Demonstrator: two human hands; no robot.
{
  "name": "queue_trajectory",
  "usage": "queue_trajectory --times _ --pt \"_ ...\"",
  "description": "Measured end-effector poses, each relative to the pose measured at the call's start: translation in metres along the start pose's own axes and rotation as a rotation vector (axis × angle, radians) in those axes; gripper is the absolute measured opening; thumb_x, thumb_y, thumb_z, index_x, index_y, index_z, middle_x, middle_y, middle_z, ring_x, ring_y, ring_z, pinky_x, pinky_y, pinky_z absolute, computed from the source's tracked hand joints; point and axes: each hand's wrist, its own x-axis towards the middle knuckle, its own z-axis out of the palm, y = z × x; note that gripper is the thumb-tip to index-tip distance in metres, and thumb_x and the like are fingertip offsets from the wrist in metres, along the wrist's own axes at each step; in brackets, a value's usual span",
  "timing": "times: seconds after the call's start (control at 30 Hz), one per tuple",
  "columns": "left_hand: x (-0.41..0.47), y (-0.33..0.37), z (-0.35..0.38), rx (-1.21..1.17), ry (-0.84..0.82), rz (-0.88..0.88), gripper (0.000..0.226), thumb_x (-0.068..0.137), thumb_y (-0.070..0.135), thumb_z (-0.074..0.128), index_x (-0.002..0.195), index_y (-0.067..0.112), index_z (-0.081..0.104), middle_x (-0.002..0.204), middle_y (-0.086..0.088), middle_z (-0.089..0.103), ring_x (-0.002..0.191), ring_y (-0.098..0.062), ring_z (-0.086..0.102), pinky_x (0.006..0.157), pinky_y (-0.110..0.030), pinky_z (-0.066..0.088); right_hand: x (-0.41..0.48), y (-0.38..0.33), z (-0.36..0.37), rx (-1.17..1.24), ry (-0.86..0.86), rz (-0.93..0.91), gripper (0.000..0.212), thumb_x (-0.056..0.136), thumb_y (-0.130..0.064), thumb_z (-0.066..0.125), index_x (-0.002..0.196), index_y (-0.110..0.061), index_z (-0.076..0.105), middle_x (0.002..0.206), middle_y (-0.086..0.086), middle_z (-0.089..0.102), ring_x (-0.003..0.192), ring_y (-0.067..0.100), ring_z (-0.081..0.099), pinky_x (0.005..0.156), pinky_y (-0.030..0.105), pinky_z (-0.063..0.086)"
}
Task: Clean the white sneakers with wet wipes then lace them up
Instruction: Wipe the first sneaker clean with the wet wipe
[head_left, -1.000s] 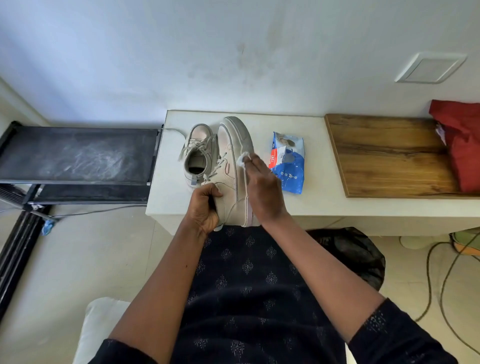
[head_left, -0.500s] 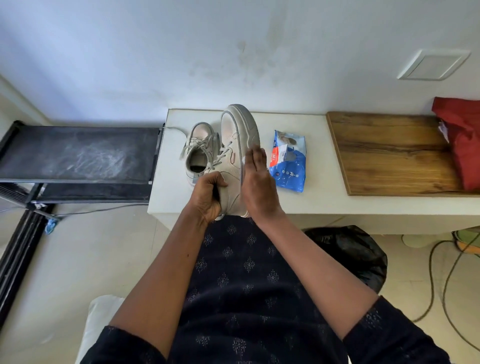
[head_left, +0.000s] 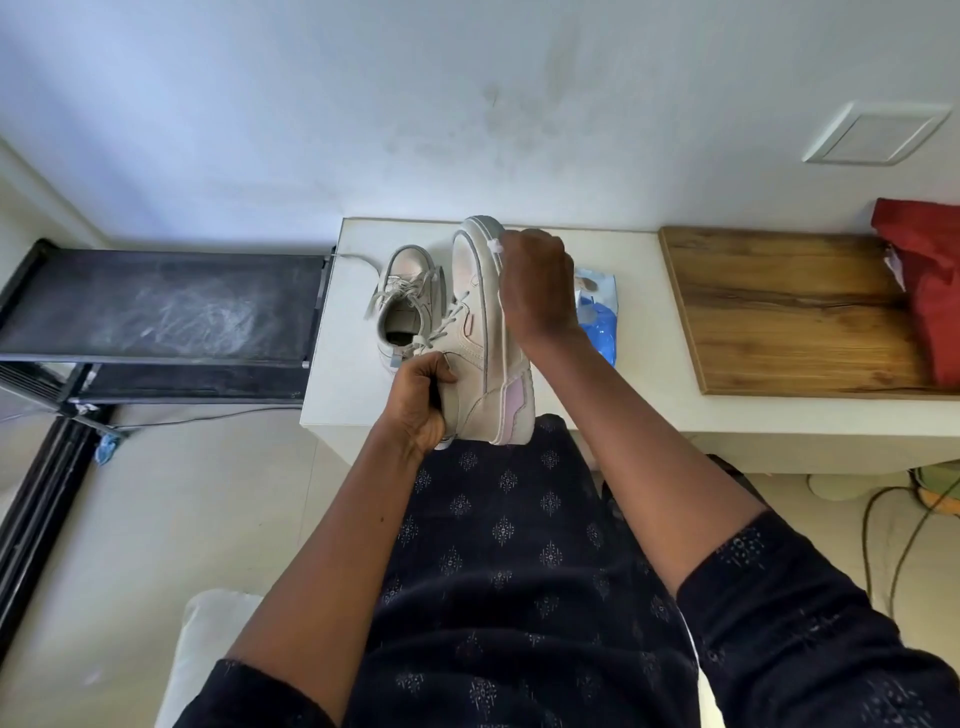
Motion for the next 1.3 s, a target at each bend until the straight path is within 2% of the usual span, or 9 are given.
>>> queue_trajectory --times 0.2,0.27,0.47,0.63,0.8,0.93,1.07,1.23,1.3 --pt "0.004 0.001 -0.005 -0.057 0.016 0.014 0.033 0.059 0.001 0.037 0.084 0.003 0.06 0.072 -0.01 0.064 0.066 -0.028 0.062 0.066 -0.04 0.057 -0.031 0.0 0.01 0.012 -0.088 -0.037 0.032 0.076 0.019 0.046 0.095 0.004 0.066 0.085 0.024 0.062 0.083 0.038 0.058 0.069 0.036 0.044" --pt "0.003 -0.002 -0.008 -0.059 0.024 -0.002 0.032 0.068 -0.002 0.031 0.083 0.002 0.059 0.07 -0.01 0.063 0.061 -0.027 0.063 0.064 -0.039 0.057 -0.044 0.001 0.012 0.023 -0.064 -0.014 0.031 0.069 0.023 0.051 0.088 0.005 0.067 0.076 0.023 0.062 0.073 0.038 0.06 0.063 0.036 0.047" --pt "0.009 -0.01 -0.012 -0.118 0.041 -0.001 0.038 0.049 0.002 0.041 0.085 0.004 0.051 0.087 -0.013 0.052 0.078 -0.031 0.055 0.075 -0.042 0.054 -0.081 -0.003 0.014 -0.036 -0.063 -0.031 0.022 0.054 0.021 0.067 0.069 0.006 0.065 0.063 0.02 0.06 0.055 0.035 0.059 0.051 0.033 0.049" --pt "0.007 -0.01 -0.011 -0.12 0.007 -0.015 0.037 0.054 0.002 0.036 0.085 0.0 0.056 0.08 -0.014 0.059 0.07 -0.029 0.061 0.067 -0.037 0.056 -0.098 -0.002 0.009 -0.078 -0.054 -0.063 0.026 0.044 0.016 0.078 0.064 0.006 0.065 0.058 0.017 0.059 0.049 0.03 0.057 0.045 0.028 0.048" --pt "0.006 -0.009 -0.009 -0.1 -0.004 -0.023 0.04 0.048 0.006 0.043 0.086 0.0 0.052 0.084 -0.014 0.055 0.074 -0.031 0.057 0.072 -0.039 0.054 -0.094 0.003 0.014 -0.067 -0.062 -0.077 0.024 0.052 0.015 0.075 0.071 0.005 0.066 0.067 0.018 0.061 0.057 0.033 0.059 0.05 0.031 0.05" --pt "0.007 -0.002 -0.002 -0.004 -0.026 -0.014 0.04 0.05 0.0 0.043 0.089 0.001 0.053 0.087 -0.014 0.054 0.08 -0.033 0.054 0.088 -0.046 0.048 -0.069 0.01 0.02 -0.05 -0.018 -0.033 0.02 0.064 0.015 0.072 0.082 0.009 0.066 0.074 0.021 0.062 0.066 0.035 0.06 0.057 0.034 0.051" --pt "0.002 0.0 0.005 0.128 -0.006 -0.029 0.04 0.05 0.0 0.042 0.087 0.002 0.055 0.082 -0.014 0.054 0.074 -0.032 0.056 0.077 -0.042 0.052 -0.043 0.02 0.015 -0.054 0.054 -0.084 0.021 0.066 0.018 0.066 0.086 0.009 0.065 0.079 0.022 0.062 0.071 0.035 0.06 0.06 0.033 0.052" --pt "0.003 -0.006 0.007 0.236 0.06 0.028 0.061 0.036 0.002 0.055 0.097 0.004 0.052 0.093 -0.016 0.045 0.086 -0.034 0.046 0.078 -0.047 0.043 -0.035 0.036 0.019 -0.048 0.038 -0.201 0.023 0.062 0.024 0.059 0.077 0.008 0.063 0.081 0.022 0.06 0.072 0.035 0.059 0.057 0.034 0.051" --pt "0.003 -0.007 0.009 0.257 0.102 0.033 0.049 0.039 0.001 0.059 0.086 0.003 0.047 0.085 -0.013 0.046 0.081 -0.029 0.048 0.076 -0.041 0.045 -0.05 0.038 0.025 -0.023 -0.003 -0.314 0.025 0.059 0.025 0.06 0.077 0.008 0.063 0.079 0.02 0.06 0.074 0.034 0.059 0.06 0.032 0.051"
